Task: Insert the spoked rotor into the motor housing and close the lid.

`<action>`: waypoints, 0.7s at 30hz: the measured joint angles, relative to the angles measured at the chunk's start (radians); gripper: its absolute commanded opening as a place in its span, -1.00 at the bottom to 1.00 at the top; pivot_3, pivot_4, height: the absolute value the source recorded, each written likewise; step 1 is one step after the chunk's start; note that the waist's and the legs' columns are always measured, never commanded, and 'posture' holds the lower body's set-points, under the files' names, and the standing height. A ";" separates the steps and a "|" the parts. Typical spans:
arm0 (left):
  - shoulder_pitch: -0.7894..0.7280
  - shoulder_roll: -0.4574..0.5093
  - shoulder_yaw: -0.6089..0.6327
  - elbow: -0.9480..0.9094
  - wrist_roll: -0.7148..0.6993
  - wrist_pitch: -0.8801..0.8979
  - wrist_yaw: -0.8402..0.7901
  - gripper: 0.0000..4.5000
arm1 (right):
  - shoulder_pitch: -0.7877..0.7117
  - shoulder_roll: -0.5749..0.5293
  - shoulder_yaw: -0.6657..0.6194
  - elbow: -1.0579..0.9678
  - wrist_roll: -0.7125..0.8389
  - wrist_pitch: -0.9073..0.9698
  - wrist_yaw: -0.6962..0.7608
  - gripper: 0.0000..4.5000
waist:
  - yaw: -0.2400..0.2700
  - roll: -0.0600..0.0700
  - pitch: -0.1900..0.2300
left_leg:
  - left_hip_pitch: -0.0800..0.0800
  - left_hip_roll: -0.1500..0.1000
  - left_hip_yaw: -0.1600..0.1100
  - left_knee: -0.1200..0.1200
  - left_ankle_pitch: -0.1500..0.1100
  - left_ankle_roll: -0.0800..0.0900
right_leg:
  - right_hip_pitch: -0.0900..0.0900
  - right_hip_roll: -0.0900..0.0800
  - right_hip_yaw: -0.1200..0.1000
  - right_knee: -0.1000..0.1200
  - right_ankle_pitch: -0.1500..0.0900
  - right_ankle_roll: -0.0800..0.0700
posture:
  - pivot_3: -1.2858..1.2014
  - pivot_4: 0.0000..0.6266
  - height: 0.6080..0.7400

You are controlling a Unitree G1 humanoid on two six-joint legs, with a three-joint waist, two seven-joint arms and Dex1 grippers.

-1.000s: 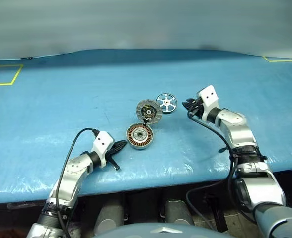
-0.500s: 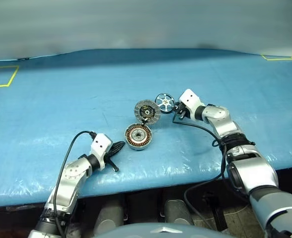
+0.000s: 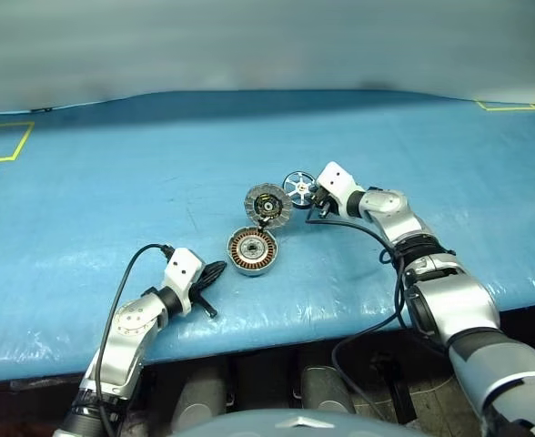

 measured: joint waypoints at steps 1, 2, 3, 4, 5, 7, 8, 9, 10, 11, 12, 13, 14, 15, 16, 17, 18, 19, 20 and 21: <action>0.001 0.000 0.000 0.000 0.000 0.000 0.001 -1.00 | -0.007 0.003 0.002 0.012 -0.005 0.000 -0.003 -0.61 | 0.000 0.000 0.000 | 0.000 0.000 0.000 0.000 0.000 0.000 | 0.000 0.000 0.000 0.000 0.000 0.000 | 0.03 -0.52 1.00; 0.001 0.000 0.000 0.000 0.000 0.000 0.001 -1.00 | -0.015 0.005 0.003 0.023 -0.010 0.001 -0.004 -0.69 | 0.000 0.000 0.000 | 0.001 0.000 0.000 0.000 0.000 0.000 | 0.001 0.000 0.000 0.000 0.000 0.000 | 0.03 -0.52 1.00; 0.001 0.000 0.000 0.000 0.000 0.000 0.002 -1.00 | -0.018 0.006 0.006 0.028 -0.013 0.002 -0.005 -0.79 | -0.001 0.000 0.000 | 0.001 0.000 0.000 0.000 0.000 0.000 | 0.001 0.000 0.000 0.000 0.000 0.000 | 0.03 -0.52 1.00; 0.002 0.000 0.000 -0.001 0.000 0.000 0.002 -1.00 | -0.022 0.009 0.008 0.037 -0.016 0.004 -0.006 -0.93 | -0.001 0.000 0.000 | 0.001 0.000 0.000 0.000 0.000 0.000 | 0.001 0.000 0.000 0.000 0.000 0.000 | 0.03 -0.52 1.00; 0.002 0.000 0.000 -0.001 0.000 0.000 0.002 -1.00 | -0.026 0.010 0.007 0.045 -0.016 0.008 -0.005 -0.98 | -0.001 0.000 0.000 | 0.001 0.000 0.000 0.000 0.000 0.000 | 0.001 0.000 0.000 0.000 0.000 0.000 | 0.03 -0.52 1.00; 0.003 0.000 0.000 -0.001 0.000 0.001 0.002 -1.00 | -0.032 0.012 0.006 0.053 -0.015 0.015 -0.003 -0.98 | -0.001 0.000 0.000 | 0.002 0.000 0.000 0.000 0.000 0.000 | 0.001 0.000 0.000 0.000 0.000 -0.001 | 0.03 -0.52 1.00; 0.003 0.000 0.000 -0.001 0.000 0.001 0.003 -1.00 | -0.032 0.013 0.006 0.054 -0.015 0.015 -0.004 -0.98 | -0.001 0.000 0.000 | 0.002 0.000 0.000 0.000 0.000 0.000 | 0.002 0.000 0.000 0.000 0.000 -0.001 | 0.03 -0.52 1.00; 0.003 0.000 0.000 -0.001 0.000 0.001 0.003 -1.00 | -0.032 0.013 0.006 0.054 -0.015 0.015 -0.005 -0.98 | -0.001 0.001 0.000 | 0.002 0.000 0.000 0.000 0.000 0.000 | 0.002 0.000 0.000 0.000 0.000 -0.001 | 0.03 -0.52 1.00; 0.004 0.000 0.000 -0.001 0.000 0.001 0.003 -1.00 | -0.032 0.013 0.005 0.054 -0.014 0.014 -0.006 -0.98 | -0.002 0.001 0.000 | 0.002 0.000 0.000 0.000 0.000 0.000 | 0.002 0.000 0.000 0.000 0.000 -0.001 | 0.03 -0.52 1.00; 0.004 0.000 0.000 -0.001 0.000 0.001 0.003 -1.00 | -0.032 0.013 0.001 0.054 -0.012 0.014 -0.007 -0.98 | -0.002 0.001 0.000 | 0.002 0.000 0.000 0.000 0.000 0.000 | 0.002 0.000 0.000 0.000 0.000 -0.001 | 0.03 -0.52 1.00; 0.005 0.000 0.000 -0.002 0.000 0.001 0.003 -1.00 | -0.030 0.013 -0.004 0.052 -0.009 0.014 -0.008 -0.98 | -0.001 0.001 0.000 | 0.002 0.000 0.000 0.000 0.000 0.000 | 0.002 0.000 0.000 0.000 0.000 -0.001 | 0.03 -0.52 1.00; 0.005 0.000 0.000 -0.002 0.000 0.001 0.003 -1.00 | -0.025 0.012 -0.011 0.050 -0.004 0.014 -0.009 -0.98 | -0.001 0.001 0.000 | 0.002 0.000 0.000 0.000 0.000 0.000 | 0.002 0.000 0.000 0.000 0.000 -0.001 | 0.03 -0.52 1.00; 0.005 -0.001 0.000 -0.002 0.000 0.001 0.003 -1.00 | -0.020 0.011 -0.020 0.045 0.001 0.014 -0.010 -0.98 | -0.001 0.001 0.000 | 0.002 0.000 0.000 -0.001 0.000 0.000 | 0.002 0.000 0.000 0.000 0.001 -0.001 | 0.03 -0.52 1.00; 0.004 -0.002 0.000 -0.002 0.000 0.000 0.003 -1.00 | -0.014 0.007 -0.026 0.040 0.006 0.014 -0.011 -0.98 | 0.000 0.001 0.000 | 0.002 0.000 0.000 -0.001 0.000 0.000 | 0.001 0.000 0.000 0.000 0.001 -0.002 | 0.03 -0.52 1.00; 0.004 -0.003 0.000 -0.002 0.000 -0.001 0.003 -1.00 | -0.007 0.001 -0.032 0.030 0.010 0.015 -0.011 -0.98 | 0.001 0.001 0.000 | 0.002 0.000 0.000 -0.001 0.000 0.000 | 0.001 0.000 0.000 0.000 0.001 -0.002 | 0.03 -0.52 1.00; 0.004 -0.005 0.000 -0.001 0.000 -0.003 0.002 -1.00 | 0.005 -0.010 -0.039 0.011 0.020 0.015 -0.010 -0.98 | 0.001 0.001 0.000 | 0.002 0.000 0.000 -0.001 0.000 0.000 | 0.001 0.000 0.001 0.000 0.001 -0.002 | 0.03 -0.52 1.00; 0.004 -0.009 0.000 0.001 -0.001 -0.007 0.001 -1.00 | 0.021 -0.024 -0.052 -0.016 0.030 0.017 -0.009 -0.98 | 0.003 0.001 0.000 | 0.002 0.000 0.000 -0.001 0.000 0.000 | 0.001 -0.001 0.000 0.000 0.001 -0.002 | 0.03 -0.52 1.00; 0.005 -0.010 0.000 0.004 -0.001 -0.016 0.000 -1.00 | 0.035 -0.038 -0.064 -0.045 0.042 0.021 -0.007 -0.98 | 0.004 0.001 0.000 | 0.002 0.000 0.000 -0.001 0.000 0.000 | 0.001 -0.001 0.001 0.000 0.001 -0.002 | 0.03 -0.52 1.00; 0.004 -0.011 0.000 0.006 -0.003 -0.019 -0.002 -1.00 | 0.051 -0.052 -0.074 -0.075 0.049 0.023 -0.007 -0.98 | 0.005 0.001 0.000 | 0.002 0.000 0.000 -0.001 0.000 0.000 | 0.001 -0.001 0.001 0.000 0.001 -0.002 | 0.03 -0.52 1.00; 0.003 -0.012 0.001 0.008 -0.006 -0.022 -0.005 -1.00 | 0.072 -0.069 -0.086 -0.112 0.063 0.026 -0.008 -0.98 | 0.006 0.001 0.000 | 0.002 0.000 0.000 -0.002 0.000 0.000 | 0.001 -0.001 0.000 0.000 0.000 -0.002 | 0.03 -0.52 1.00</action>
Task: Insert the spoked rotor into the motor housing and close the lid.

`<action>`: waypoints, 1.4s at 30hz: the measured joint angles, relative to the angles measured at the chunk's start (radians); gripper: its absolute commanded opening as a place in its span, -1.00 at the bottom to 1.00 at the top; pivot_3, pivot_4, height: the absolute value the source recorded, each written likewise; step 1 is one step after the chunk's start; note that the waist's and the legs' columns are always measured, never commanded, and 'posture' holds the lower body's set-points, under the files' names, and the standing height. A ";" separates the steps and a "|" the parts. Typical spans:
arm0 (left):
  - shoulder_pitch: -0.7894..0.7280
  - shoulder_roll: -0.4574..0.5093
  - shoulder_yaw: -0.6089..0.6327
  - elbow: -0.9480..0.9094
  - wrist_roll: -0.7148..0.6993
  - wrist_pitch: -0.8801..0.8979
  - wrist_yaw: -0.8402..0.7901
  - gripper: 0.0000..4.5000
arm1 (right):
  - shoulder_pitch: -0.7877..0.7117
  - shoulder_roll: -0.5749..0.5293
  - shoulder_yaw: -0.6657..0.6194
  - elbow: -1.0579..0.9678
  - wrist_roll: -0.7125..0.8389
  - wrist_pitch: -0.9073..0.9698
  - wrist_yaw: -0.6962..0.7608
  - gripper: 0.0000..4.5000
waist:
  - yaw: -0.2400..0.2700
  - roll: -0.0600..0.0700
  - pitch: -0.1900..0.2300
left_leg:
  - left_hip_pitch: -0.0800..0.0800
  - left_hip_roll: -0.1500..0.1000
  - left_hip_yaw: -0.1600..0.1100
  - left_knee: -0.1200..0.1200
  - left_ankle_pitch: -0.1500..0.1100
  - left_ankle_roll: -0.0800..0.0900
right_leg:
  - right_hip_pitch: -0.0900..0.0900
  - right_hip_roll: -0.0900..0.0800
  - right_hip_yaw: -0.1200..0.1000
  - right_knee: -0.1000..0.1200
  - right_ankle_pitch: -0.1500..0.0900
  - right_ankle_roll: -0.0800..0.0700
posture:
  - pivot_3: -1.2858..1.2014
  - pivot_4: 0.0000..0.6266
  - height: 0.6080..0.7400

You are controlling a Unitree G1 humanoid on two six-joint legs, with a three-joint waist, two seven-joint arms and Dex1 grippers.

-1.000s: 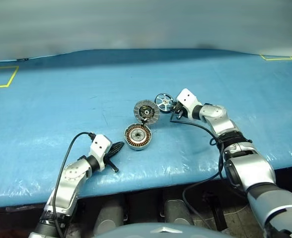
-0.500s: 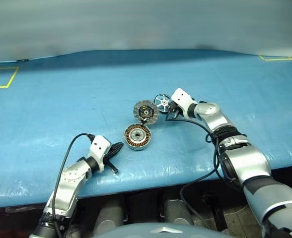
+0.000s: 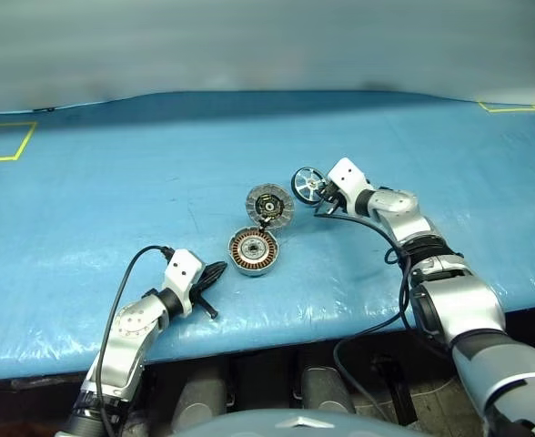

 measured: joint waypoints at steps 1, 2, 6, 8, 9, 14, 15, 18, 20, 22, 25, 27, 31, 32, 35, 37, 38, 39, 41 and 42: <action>-0.002 0.000 0.003 0.002 -0.003 -0.002 -0.003 -1.00 | 0.020 -0.012 -0.014 -0.037 0.010 0.008 0.000 -0.98 | 0.001 0.000 0.000 | 0.000 0.000 0.000 0.000 0.000 0.000 | 0.000 0.000 0.000 0.000 0.000 0.000 | 0.03 -0.52 1.00; -0.009 0.000 0.001 0.008 -0.004 -0.002 -0.009 -1.00 | 0.059 -0.031 -0.034 -0.101 0.028 0.023 0.000 -0.98 | 0.002 0.000 0.000 | 0.000 0.000 0.000 -0.001 0.000 0.000 | 0.000 0.000 0.000 0.000 -0.001 0.001 | 0.03 -0.52 1.00; -0.029 0.002 0.002 0.031 -0.015 -0.009 -0.042 -1.00 | 0.283 -0.069 -0.122 -0.422 0.139 0.137 0.019 -0.98 | 0.014 0.001 0.000 | 0.000 0.000 -0.001 -0.001 0.000 0.000 | 0.000 -0.001 -0.002 0.000 -0.003 0.002 | 0.03 -0.52 1.00; -0.035 0.002 0.006 0.043 -0.028 -0.022 -0.065 -1.00 | 0.429 -0.084 -0.142 -0.635 0.198 0.234 0.042 -0.98 | 0.016 0.001 -0.001 | -0.001 0.000 -0.001 -0.001 0.000 0.000 | 0.000 -0.001 -0.002 0.000 -0.004 0.002 | 0.03 -0.52 1.00; -0.035 0.003 0.009 0.049 -0.034 -0.029 -0.078 -1.00 | 0.492 -0.092 -0.143 -0.730 0.223 0.278 0.054 -0.98 | 0.017 0.001 -0.001 | -0.001 0.001 -0.001 -0.001 0.000 0.000 | -0.001 -0.001 -0.002 0.000 -0.004 0.003 | 0.03 -0.52 1.00; -0.033 0.006 0.018 0.082 -0.042 -0.099 -0.129 -1.00 | 0.732 -0.118 -0.187 -1.093 0.367 0.464 0.093 -0.98 | 0.017 0.001 0.000 | -0.002 0.001 -0.002 0.001 -0.001 -0.001 | -0.001 -0.003 -0.004 0.000 -0.005 0.005 | 0.03 -0.52 1.00; -0.033 0.005 0.017 0.086 -0.042 -0.112 -0.141 -1.00 | 0.786 -0.123 -0.204 -1.169 0.406 0.494 0.103 -0.98 | 0.019 0.001 0.000 | -0.003 0.001 -0.003 0.002 -0.001 -0.001 | -0.002 -0.004 -0.004 0.000 -0.005 0.005 | 0.03 -0.52 1.00; -0.030 0.017 0.017 0.092 -0.042 -0.140 -0.170 -1.00 | 0.904 -0.135 -0.206 -1.344 0.512 0.581 0.142 -0.98 | 0.021 0.000 0.000 | -0.005 0.001 -0.004 0.002 -0.001 -0.002 | -0.004 -0.004 -0.005 -0.001 -0.005 0.005 | 0.03 -0.52 1.00; -0.028 0.021 0.017 0.093 -0.042 -0.155 -0.183 -1.00 | 0.948 -0.151 -0.180 -1.429 0.551 0.626 0.159 -0.98 | 0.020 0.000 0.000 | -0.006 0.002 -0.004 0.002 -0.002 -0.002 | -0.008 -0.005 -0.005 -0.001 -0.005 0.005 | 0.03 -0.52 1.00; -0.027 0.024 0.018 0.099 -0.043 -0.167 -0.194 -1.00 | 0.958 -0.151 -0.144 -1.482 0.571 0.654 0.165 -0.98 | 0.018 -0.002 0.001 | -0.008 0.002 -0.004 0.003 -0.002 -0.002 | -0.010 -0.005 -0.006 0.000 -0.005 0.005 | 0.03 -0.52 1.00; -0.027 0.020 0.024 0.113 -0.055 -0.181 -0.201 -1.00 | 0.940 -0.131 -0.088 -1.529 0.586 0.673 0.152 -0.98 | 0.018 -0.002 0.001 | -0.008 0.002 -0.004 0.003 -0.002 -0.002 | -0.010 -0.005 -0.006 0.000 -0.005 0.005 | 0.03 -0.52 1.00; -0.027 0.022 0.029 0.122 -0.055 -0.198 -0.208 -1.00 | 0.888 -0.094 -0.043 -1.531 0.572 0.673 0.122 -0.98 | 0.016 -0.004 0.002 | -0.008 0.003 -0.003 0.003 -0.002 -0.002 | -0.011 -0.004 -0.006 0.000 -0.005 0.005 | 0.03 -0.52 1.00; -0.031 0.020 0.027 0.128 -0.054 -0.217 -0.212 -1.00 | 0.754 -0.051 0.058 -1.481 0.454 0.665 0.024 -0.98 | 0.024 -0.005 0.002 | -0.009 0.001 -0.003 0.004 -0.002 -0.002 | -0.011 -0.004 -0.008 0.000 -0.005 0.005 | 0.03 -0.52 1.00; -0.031 0.019 0.028 0.128 -0.054 -0.217 -0.212 -1.00 | 0.747 -0.052 0.071 -1.463 0.429 0.663 0.015 -0.98 | 0.030 -0.005 0.002 | -0.009 0.001 -0.003 0.004 -0.002 -0.001 | -0.012 -0.004 -0.008 0.000 -0.004 0.005 | 0.03 -0.52 1.00; -0.031 0.016 0.028 0.129 -0.055 -0.216 -0.212 -1.00 | 0.727 -0.054 0.118 -1.403 0.378 0.646 0.008 -0.98 | 0.039 -0.005 0.002 | -0.011 0.001 -0.002 0.004 -0.004 0.000 | -0.013 -0.004 -0.008 0.000 -0.002 0.000 | 0.03 -0.52 1.00; -0.030 0.015 0.029 0.129 -0.056 -0.216 -0.211 -1.00 | 0.713 -0.053 0.143 -1.384 0.360 0.636 0.020 -0.98 | 0.040 -0.005 0.002 | -0.011 0.001 -0.002 0.004 -0.004 0.000 | -0.013 -0.003 -0.008 0.000 -0.002 0.000 | 0.03 -0.52 1.00; -0.030 0.014 0.029 0.129 -0.058 -0.216 -0.210 -1.00 | 0.708 -0.051 0.147 -1.377 0.356 0.626 0.024 -0.98 | 0.041 -0.005 0.002 | -0.011 0.001 -0.002 0.004 -0.004 0.000 | -0.012 -0.003 -0.008 0.000 -0.002 0.000 | 0.03 -0.52 1.00; -0.030 0.014 0.030 0.129 -0.059 -0.215 -0.210 -1.00 | 0.701 -0.049 0.151 -1.371 0.351 0.619 0.027 -0.98 | 0.041 -0.005 0.002 | -0.011 0.001 -0.002 0.004 -0.004 0.000 | -0.012 -0.003 -0.008 0.000 -0.004 0.003 | 0.03 -0.52 1.00; -0.029 0.014 0.030 0.129 -0.060 -0.215 -0.209 -1.00 | 0.692 -0.049 0.158 -1.359 0.340 0.603 0.028 -0.98 | 0.040 -0.005 0.002 | -0.010 0.001 -0.002 0.005 -0.004 0.000 | -0.012 -0.003 -0.008 0.000 -0.005 0.005 | 0.03 -0.52 1.00; -0.028 0.014 0.031 0.129 -0.060 -0.215 -0.209 -1.00 | 0.688 -0.050 0.165 -1.353 0.330 0.596 0.030 -0.98 | 0.040 -0.005 0.002 | -0.010 0.001 -0.002 0.005 -0.004 0.000 | -0.012 -0.003 -0.008 0.000 -0.005 0.005 | 0.03 -0.52 1.00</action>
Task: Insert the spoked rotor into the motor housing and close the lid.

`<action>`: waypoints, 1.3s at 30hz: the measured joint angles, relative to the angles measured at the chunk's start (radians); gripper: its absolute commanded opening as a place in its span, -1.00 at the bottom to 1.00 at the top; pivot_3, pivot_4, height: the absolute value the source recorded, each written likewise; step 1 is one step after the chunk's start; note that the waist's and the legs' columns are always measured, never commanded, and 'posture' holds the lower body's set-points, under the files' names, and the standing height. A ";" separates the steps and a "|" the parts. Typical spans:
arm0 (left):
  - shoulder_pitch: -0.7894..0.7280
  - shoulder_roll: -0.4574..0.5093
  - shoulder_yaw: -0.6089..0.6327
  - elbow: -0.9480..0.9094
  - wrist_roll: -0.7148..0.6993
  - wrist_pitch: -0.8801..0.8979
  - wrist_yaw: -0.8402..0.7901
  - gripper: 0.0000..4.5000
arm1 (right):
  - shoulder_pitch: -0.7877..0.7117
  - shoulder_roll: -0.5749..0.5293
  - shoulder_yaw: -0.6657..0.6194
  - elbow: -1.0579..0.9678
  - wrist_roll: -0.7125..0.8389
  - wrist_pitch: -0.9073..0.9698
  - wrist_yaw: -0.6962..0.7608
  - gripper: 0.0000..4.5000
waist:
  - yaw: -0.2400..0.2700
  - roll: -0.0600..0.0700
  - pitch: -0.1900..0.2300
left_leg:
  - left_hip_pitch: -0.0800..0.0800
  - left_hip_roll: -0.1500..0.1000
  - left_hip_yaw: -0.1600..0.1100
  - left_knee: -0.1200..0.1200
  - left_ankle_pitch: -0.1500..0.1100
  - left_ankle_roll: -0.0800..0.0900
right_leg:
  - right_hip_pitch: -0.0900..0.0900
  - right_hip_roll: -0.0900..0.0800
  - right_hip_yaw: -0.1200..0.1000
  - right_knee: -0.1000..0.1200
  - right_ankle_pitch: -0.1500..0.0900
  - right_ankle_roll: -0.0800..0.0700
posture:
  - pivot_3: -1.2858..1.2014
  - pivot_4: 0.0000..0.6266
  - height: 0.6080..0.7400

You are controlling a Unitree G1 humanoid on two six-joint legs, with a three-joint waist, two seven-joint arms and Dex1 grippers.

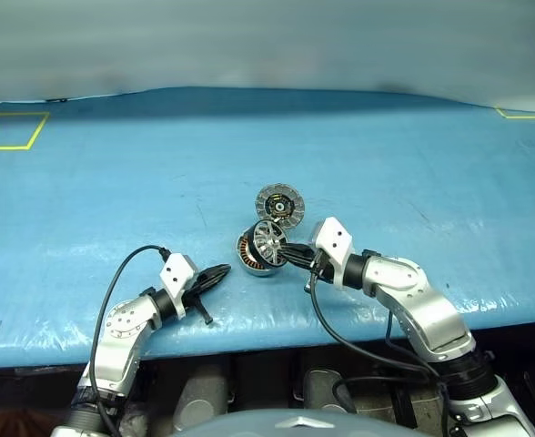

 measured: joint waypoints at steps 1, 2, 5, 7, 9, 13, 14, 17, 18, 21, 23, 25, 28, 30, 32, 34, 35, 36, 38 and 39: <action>0.000 0.000 0.000 0.000 0.000 0.000 0.000 -1.00 | -0.003 0.001 0.004 0.008 -0.006 -0.008 0.001 -0.98 | 0.000 0.000 0.000 | 0.000 0.000 0.000 0.000 0.000 0.000 | 0.000 0.000 0.000 0.000 0.000 0.000 | 0.03 -0.52 1.00; 0.000 0.000 0.000 0.000 0.000 0.000 0.001 -1.00 | -0.006 0.001 0.008 0.018 -0.010 -0.014 0.003 -0.98 | 0.000 0.000 0.000 | 0.000 0.000 0.000 0.000 0.000 0.000 | 0.000 0.000 0.000 0.000 0.000 0.000 | 0.03 -0.52 1.00; 0.002 -0.001 0.000 0.000 0.000 0.000 0.004 -1.00 | -0.014 0.003 0.015 0.040 -0.026 -0.025 0.006 -0.98 | 0.000 0.000 0.000 | 0.000 0.000 0.000 0.000 0.000 0.000 | 0.000 0.000 0.000 0.000 0.000 0.000 | 0.03 -0.52 1.00; 0.003 -0.002 0.000 0.000 0.000 0.000 0.009 -1.00 | -0.027 0.003 0.020 0.055 -0.047 -0.040 0.005 -0.98 | 0.000 0.000 0.000 | 0.000 0.000 0.000 0.000 0.000 0.000 | 0.000 0.000 0.000 0.000 0.000 0.000 | 0.03 -0.52 1.00; 0.003 -0.012 0.001 0.000 0.000 0.003 0.016 -1.00 | -0.034 0.005 0.020 0.076 -0.062 -0.055 -0.004 -0.98 | 0.002 0.000 0.000 | 0.001 0.000 0.000 0.001 0.000 0.000 | 0.001 0.000 0.000 0.000 0.000 0.000 | 0.03 -0.52 1.00; 0.003 -0.018 0.005 -0.001 -0.013 0.017 0.019 -1.00 | -0.040 0.012 0.020 0.092 -0.076 -0.065 -0.002 -0.98 | 0.002 0.000 0.000 | 0.001 0.000 0.000 0.001 0.000 0.000 | 0.002 0.000 0.000 0.000 0.000 0.000 | 0.03 -0.52 1.00; 0.003 -0.018 0.005 -0.002 -0.013 0.020 0.019 -1.00 | -0.041 0.012 0.020 0.096 -0.078 -0.067 -0.001 -0.98 | 0.002 0.000 0.000 | 0.002 0.000 0.000 0.001 0.000 0.000 | 0.002 0.000 0.000 0.000 0.000 0.000 | 0.03 -0.52 1.00; 0.003 -0.018 0.006 -0.003 -0.013 0.023 0.020 -1.00 | -0.042 0.012 0.020 0.103 -0.084 -0.077 0.003 -0.98 | 0.001 0.000 0.000 | 0.002 0.000 0.000 0.001 0.000 0.000 | 0.003 0.000 0.000 0.000 0.000 0.000 | 0.03 -0.52 1.00; 0.003 -0.018 0.006 -0.003 -0.013 0.024 0.020 -1.00 | -0.042 0.012 0.020 0.103 -0.087 -0.078 0.006 -0.98 | 0.001 0.000 0.000 | 0.002 0.000 0.000 0.001 0.000 0.000 | 0.003 0.000 0.000 0.000 0.000 0.000 | 0.03 -0.52 1.00; 0.003 -0.018 0.006 -0.003 -0.013 0.024 0.020 -1.00 | -0.046 0.012 0.020 0.104 -0.091 -0.078 0.016 -0.98 | 0.001 0.000 0.000 | 0.002 0.000 0.000 0.001 0.000 0.000 | 0.003 0.000 0.000 0.000 0.000 0.000 | 0.03 -0.52 1.00; 0.003 -0.018 0.006 -0.003 -0.013 0.024 0.021 -1.00 | -0.048 0.012 0.020 0.104 -0.092 -0.077 0.022 -0.74 | 0.001 0.000 0.000 | 0.002 0.000 0.000 0.001 0.000 0.000 | 0.003 0.000 0.000 0.000 0.000 0.000 | 0.03 -0.52 1.00; 0.004 -0.018 0.006 -0.003 -0.013 0.024 0.022 -1.00 | -0.049 0.009 0.020 0.105 -0.094 -0.076 0.030 -0.52 | 0.001 0.000 0.000 | 0.002 0.000 0.000 0.001 0.000 0.000 | 0.003 0.000 0.000 0.000 0.000 0.000 | 0.03 -0.52 1.00; 0.005 -0.018 0.006 -0.003 -0.012 0.023 0.026 -1.00 | -0.049 0.009 0.020 0.109 -0.099 -0.078 0.029 -0.52 | 0.000 0.000 0.000 | 0.002 0.000 0.000 0.001 0.000 0.000 | 0.003 0.000 0.000 0.001 0.000 0.000 | 0.03 -0.52 1.00; 0.006 -0.018 0.006 -0.004 -0.012 0.022 0.029 -1.00 | -0.049 0.010 0.020 0.112 -0.103 -0.079 0.026 -0.52 | 0.000 0.000 0.000 | 0.002 0.000 0.000 0.001 0.000 0.000 | 0.003 0.000 0.000 0.001 0.000 0.000 | 0.03 -0.52 1.00; 0.007 -0.018 0.006 -0.004 -0.012 0.022 0.032 -1.00 | -0.049 0.011 0.019 0.112 -0.108 -0.081 0.023 -0.52 | 0.000 0.000 0.000 | 0.002 0.000 0.000 0.001 0.000 0.000 | 0.003 0.000 0.000 0.001 0.000 0.000 | 0.03 -0.52 1.00; 0.007 -0.018 0.006 -0.004 -0.013 0.022 0.034 -1.00 | -0.049 0.016 0.018 0.112 -0.106 -0.084 0.021 -0.52 | 0.000 0.000 0.000 | 0.003 0.000 0.000 0.001 0.000 0.000 | 0.003 0.001 0.000 0.001 0.000 0.000 | 0.03 -0.52 1.00; 0.007 -0.018 0.006 -0.004 -0.013 0.022 0.034 -1.00 | -0.049 0.022 0.017 0.112 -0.101 -0.084 0.021 -0.52 | 0.000 0.000 0.000 | 0.003 0.000 0.000 0.001 0.000 0.000 | 0.003 0.001 0.000 0.001 0.000 0.000 | 0.03 -0.52 1.00; 0.007 -0.018 0.006 -0.004 -0.013 0.022 0.034 -1.00 | -0.048 0.028 0.015 0.112 -0.091 -0.084 0.022 -0.52 | 0.000 0.000 0.000 | 0.003 0.000 0.000 0.001 0.000 0.000 | 0.003 0.001 0.000 0.001 0.000 0.000 | 0.03 -0.52 1.00; 0.007 -0.018 0.006 -0.004 -0.013 0.021 0.035 -1.00 | -0.048 0.039 0.010 0.112 -0.072 -0.082 0.027 -0.60 | -0.001 0.000 0.000 | 0.003 0.000 0.000 0.001 0.000 0.000 | 0.003 0.001 0.000 0.001 0.000 0.000 | 0.03 -0.52 1.00; 0.007 -0.018 0.006 -0.004 -0.013 0.021 0.035 -1.00 | -0.049 0.049 0.004 0.112 -0.063 -0.080 0.028 -0.69 | -0.001 0.000 0.000 | 0.003 0.000 0.000 0.001 0.000 0.000 | 0.003 0.001 0.000 0.001 0.001 0.000 | 0.03 -0.52 1.00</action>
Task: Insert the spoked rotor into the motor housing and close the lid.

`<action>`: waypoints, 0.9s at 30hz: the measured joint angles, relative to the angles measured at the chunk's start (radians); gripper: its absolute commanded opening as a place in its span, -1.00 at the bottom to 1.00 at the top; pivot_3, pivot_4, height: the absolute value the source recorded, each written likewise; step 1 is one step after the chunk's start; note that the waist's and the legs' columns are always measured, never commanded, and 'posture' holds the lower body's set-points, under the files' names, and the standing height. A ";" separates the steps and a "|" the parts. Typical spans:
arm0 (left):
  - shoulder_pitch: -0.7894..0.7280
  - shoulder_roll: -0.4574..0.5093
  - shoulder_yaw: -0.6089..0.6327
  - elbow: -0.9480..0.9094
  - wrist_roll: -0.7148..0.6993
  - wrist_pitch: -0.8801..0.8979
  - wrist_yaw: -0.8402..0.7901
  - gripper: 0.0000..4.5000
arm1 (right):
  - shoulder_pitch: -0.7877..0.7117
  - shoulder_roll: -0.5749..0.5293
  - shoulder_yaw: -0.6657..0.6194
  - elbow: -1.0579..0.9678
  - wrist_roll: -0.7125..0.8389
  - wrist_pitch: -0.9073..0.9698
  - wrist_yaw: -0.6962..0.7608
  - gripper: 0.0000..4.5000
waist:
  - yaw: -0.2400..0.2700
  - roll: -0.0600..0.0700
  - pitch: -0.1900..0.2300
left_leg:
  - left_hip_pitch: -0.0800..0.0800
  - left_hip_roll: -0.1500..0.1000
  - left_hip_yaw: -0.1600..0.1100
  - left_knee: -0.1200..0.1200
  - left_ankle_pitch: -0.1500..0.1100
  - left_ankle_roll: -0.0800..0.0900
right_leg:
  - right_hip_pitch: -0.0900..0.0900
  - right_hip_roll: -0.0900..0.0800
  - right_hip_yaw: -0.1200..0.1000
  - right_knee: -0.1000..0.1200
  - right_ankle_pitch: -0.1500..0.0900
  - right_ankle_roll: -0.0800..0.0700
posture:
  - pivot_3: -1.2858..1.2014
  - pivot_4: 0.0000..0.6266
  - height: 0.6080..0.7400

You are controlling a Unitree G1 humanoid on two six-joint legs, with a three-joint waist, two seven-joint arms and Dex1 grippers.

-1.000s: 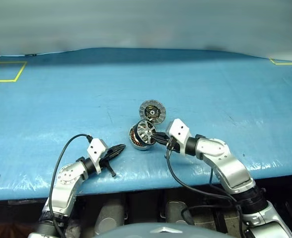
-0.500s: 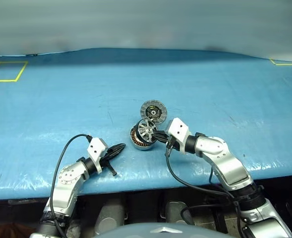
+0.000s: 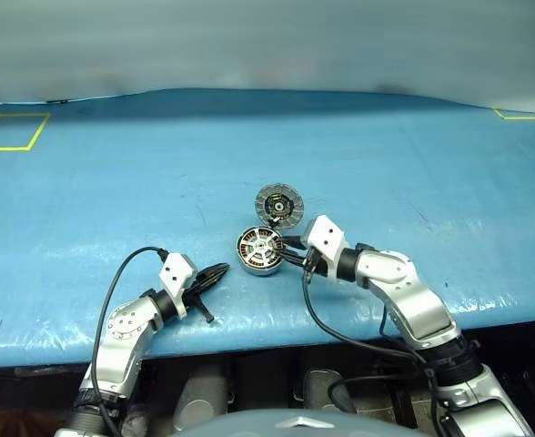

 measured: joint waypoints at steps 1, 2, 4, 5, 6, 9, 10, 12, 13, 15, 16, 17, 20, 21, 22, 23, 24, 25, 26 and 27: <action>0.000 0.000 0.000 0.000 0.000 0.000 0.000 -1.00 | -0.001 0.010 -0.005 0.000 0.011 0.003 0.000 -0.78 | 0.000 0.000 0.000 | 0.000 0.000 0.000 0.000 0.000 0.000 | 0.000 0.000 0.000 0.000 0.000 0.000 | 0.03 -0.52 1.00; 0.000 0.000 0.000 0.000 0.000 -0.001 0.002 -1.00 | -0.004 0.021 -0.006 0.004 0.017 0.003 -0.001 -0.89 | 0.000 0.000 0.000 | 0.000 0.000 0.000 0.000 0.000 0.000 | 0.000 0.000 0.000 0.000 0.000 0.000 | 0.03 -0.52 1.00; 0.001 0.000 0.001 0.000 0.000 -0.002 0.004 -1.00 | -0.020 0.047 -0.006 0.028 0.020 0.003 -0.011 -0.99 | -0.001 0.000 0.000 | 0.000 0.000 0.000 0.000 0.000 0.000 | 0.000 0.000 0.000 0.000 0.000 0.000 | 0.03 -0.52 1.00; 0.001 0.001 0.001 0.000 0.001 -0.002 0.005 -1.00 | -0.032 0.064 -0.006 0.049 0.020 0.003 -0.018 -0.99 | -0.001 0.000 0.000 | 0.000 0.000 0.000 0.001 0.000 0.000 | 0.000 0.000 0.000 0.000 0.000 0.000 | 0.03 -0.52 1.00; 0.001 0.000 0.000 0.000 0.001 -0.002 0.005 -1.00 | -0.041 0.078 -0.005 0.072 0.019 0.001 -0.023 -0.99 | -0.001 0.000 0.000 | 0.001 0.000 0.000 0.001 0.000 0.000 | 0.000 0.000 0.000 0.001 0.000 0.000 | 0.03 -0.52 1.00; -0.001 0.000 -0.001 0.000 0.001 -0.002 0.005 -1.00 | -0.065 0.100 0.000 0.141 0.006 -0.007 -0.039 -0.99 | -0.001 0.000 0.000 | 0.000 0.000 0.000 0.001 0.000 0.000 | 0.000 0.000 0.000 0.001 0.002 -0.002 | 0.03 -0.52 1.00; 0.000 0.000 -0.001 0.000 0.001 -0.002 0.005 -1.00 | -0.069 0.106 -0.001 0.161 0.002 -0.009 -0.045 -0.99 | -0.001 0.000 0.000 | 0.000 0.000 0.000 0.001 0.000 0.000 | 0.000 0.000 0.000 0.001 0.002 -0.002 | 0.03 -0.52 1.00; 0.000 0.000 -0.001 0.000 0.001 -0.002 0.006 -1.00 | -0.076 0.114 0.003 0.188 -0.011 -0.017 -0.055 -0.99 | -0.001 0.000 0.000 | 0.000 0.000 0.000 0.000 0.000 0.000 | 0.001 0.000 0.000 0.001 0.003 -0.004 | 0.03 -0.52 1.00; -0.001 0.000 -0.001 0.000 0.001 -0.002 0.006 -1.00 | -0.078 0.112 0.009 0.196 -0.021 -0.017 -0.055 -0.99 | -0.001 0.000 0.000 | 0.000 0.000 0.000 0.000 0.000 0.000 | 0.001 0.001 0.000 0.001 0.003 -0.004 | 0.03 -0.52 1.00; 0.000 0.000 -0.001 0.000 0.002 -0.002 0.007 -1.00 | -0.078 0.106 0.021 0.199 -0.039 -0.024 -0.058 -0.99 | -0.002 0.000 -0.001 | 0.001 0.000 0.000 0.001 0.000 0.000 | 0.001 0.001 0.000 0.001 0.002 -0.002 | 0.03 -0.52 1.00; 0.001 0.000 -0.001 0.000 0.002 -0.002 0.007 -1.00 | -0.075 0.096 0.031 0.193 -0.053 -0.029 -0.057 -0.99 | -0.002 0.000 -0.001 | 0.002 0.000 0.000 0.001 0.000 0.000 | 0.002 0.001 0.000 0.001 0.001 -0.002 | 0.03 -0.52 1.00; 0.003 0.000 -0.001 0.000 0.002 -0.002 0.008 -1.00 | -0.065 0.087 0.041 0.181 -0.060 -0.035 -0.053 -0.99 | -0.002 0.000 -0.002 | 0.003 0.000 0.000 0.000 0.000 0.000 | 0.002 0.001 0.000 0.000 0.000 0.000 | 0.03 -0.52 1.00; 0.009 0.001 0.001 0.000 0.002 -0.003 0.011 -1.00 | -0.028 0.077 0.050 0.145 -0.072 -0.050 -0.049 -0.99 | -0.002 0.000 -0.004 | 0.004 0.000 0.000 0.000 0.000 0.000 | 0.004 0.000 0.000 0.000 0.000 0.000 | 0.03 -0.52 1.00; 0.010 0.001 0.002 0.000 0.002 -0.003 0.012 -1.00 | -0.018 0.077 0.051 0.138 -0.074 -0.059 -0.051 -0.99 | -0.003 0.000 -0.004 | 0.004 0.000 0.000 0.000 0.000 0.000 | 0.004 0.000 0.000 0.000 0.000 0.000 | 0.03 -0.52 1.00; 0.010 0.001 0.003 0.000 0.002 -0.003 0.014 -1.00 | -0.008 0.081 0.049 0.134 -0.073 -0.070 -0.056 -0.99 | -0.004 0.000 -0.004 | 0.005 0.000 0.000 0.000 0.000 0.000 | 0.004 0.000 0.000 0.000 0.000 0.000 | 0.03 -0.52 1.00; 0.011 0.001 0.003 0.000 0.002 -0.003 0.014 -1.00 | 0.003 0.091 0.042 0.130 -0.068 -0.079 -0.058 -0.99 | -0.005 0.000 -0.004 | 0.006 0.001 0.000 0.000 0.000 0.000 | 0.005 0.000 0.000 0.000 0.000 0.000 | 0.03 -0.52 1.00; 0.011 0.001 0.002 0.000 0.002 -0.003 0.014 -1.00 | 0.014 0.100 0.037 0.126 -0.057 -0.085 -0.058 -0.99 | -0.004 0.000 -0.004 | 0.006 0.001 0.000 0.000 0.000 0.000 | 0.005 0.000 0.000 0.000 0.000 0.000 | 0.03 -0.52 1.00; 0.012 0.000 0.002 0.000 0.001 -0.003 0.013 -1.00 | 0.023 0.106 0.034 0.121 -0.046 -0.086 -0.058 -0.99 | -0.005 0.000 -0.004 | 0.006 0.001 0.000 0.000 0.000 0.000 | 0.005 0.000 0.000 0.000 0.000 0.000 | 0.03 -0.52 1.00; 0.011 0.000 0.002 0.000 0.001 -0.003 0.013 -1.00 | 0.036 0.119 0.014 0.110 -0.017 -0.083 -0.057 -0.99 | -0.004 0.000 -0.004 | 0.006 0.001 -0.001 0.000 0.000 0.000 | 0.005 0.000 0.000 0.000 0.000 0.000 | 0.03 -0.52 1.00; 0.011 0.000 0.002 0.000 0.001 -0.004 0.012 -1.00 | 0.045 0.127 -0.007 0.096 0.012 -0.081 -0.057 -0.99 | -0.004 0.000 -0.004 | 0.006 0.001 0.000 0.000 0.000 0.000 | 0.005 0.000 0.000 0.000 0.000 0.000 | 0.03 -0.52 1.00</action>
